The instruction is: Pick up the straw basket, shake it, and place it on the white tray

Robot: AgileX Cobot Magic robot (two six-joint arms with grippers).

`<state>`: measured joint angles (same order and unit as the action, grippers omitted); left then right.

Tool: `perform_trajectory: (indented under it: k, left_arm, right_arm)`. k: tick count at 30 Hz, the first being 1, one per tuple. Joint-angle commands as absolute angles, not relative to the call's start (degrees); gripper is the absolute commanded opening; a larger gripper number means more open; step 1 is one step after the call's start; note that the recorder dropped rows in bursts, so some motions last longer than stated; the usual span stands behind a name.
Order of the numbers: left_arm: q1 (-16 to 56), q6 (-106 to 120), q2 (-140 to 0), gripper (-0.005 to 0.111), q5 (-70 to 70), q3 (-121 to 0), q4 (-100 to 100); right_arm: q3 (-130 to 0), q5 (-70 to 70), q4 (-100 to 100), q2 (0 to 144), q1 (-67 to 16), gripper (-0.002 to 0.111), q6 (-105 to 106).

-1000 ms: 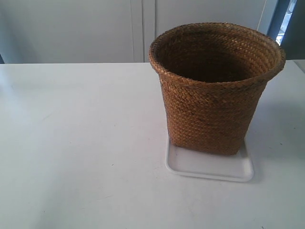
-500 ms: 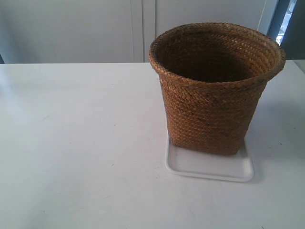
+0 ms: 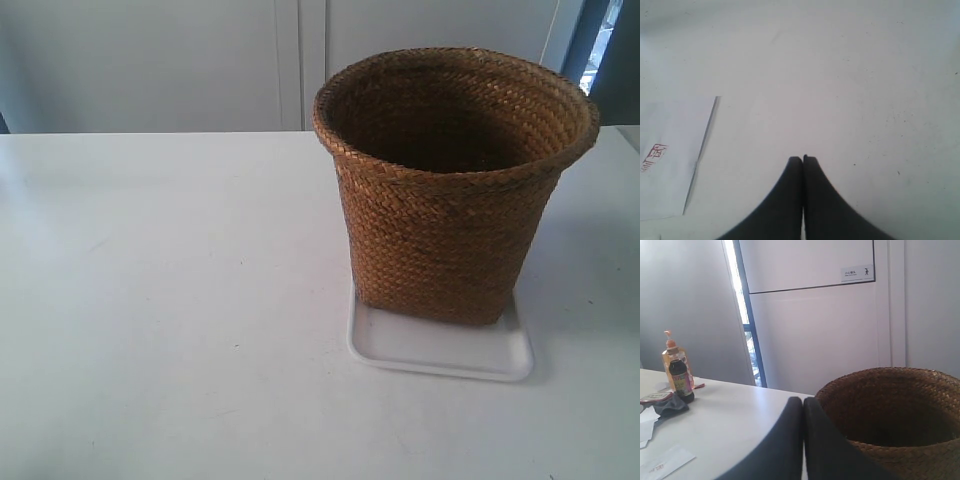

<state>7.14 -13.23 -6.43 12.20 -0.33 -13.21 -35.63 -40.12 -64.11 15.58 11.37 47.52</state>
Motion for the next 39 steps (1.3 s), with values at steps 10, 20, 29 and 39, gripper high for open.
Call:
perform_trajectory:
  k: [10, 20, 29, 39]
  left_arm:
    - [6.95, -13.17, -6.15, 0.0, 13.5, 0.0, -13.51]
    - [6.95, -13.17, -6.15, 0.0, 13.5, 0.0, -13.51]
    - [6.95, -13.07, -6.15, 0.0, 13.5, 0.0, -13.51]
    - [6.95, -13.07, -6.15, 0.0, 13.5, 0.0, -13.51]
  right_arm:
    - [-35.27, -39.67, -64.08, 15.45, 11.37, 0.0, 48.31]
    - [-33.66, -36.91, -45.78, 15.45, 3.68, 0.0, 53.79]
    - [-20.54, -20.43, -44.94, 12.59, -3.45, 0.0, 53.64]
    - [-11.76, -14.21, -43.66, 11.03, -3.33, 0.0, 53.48]
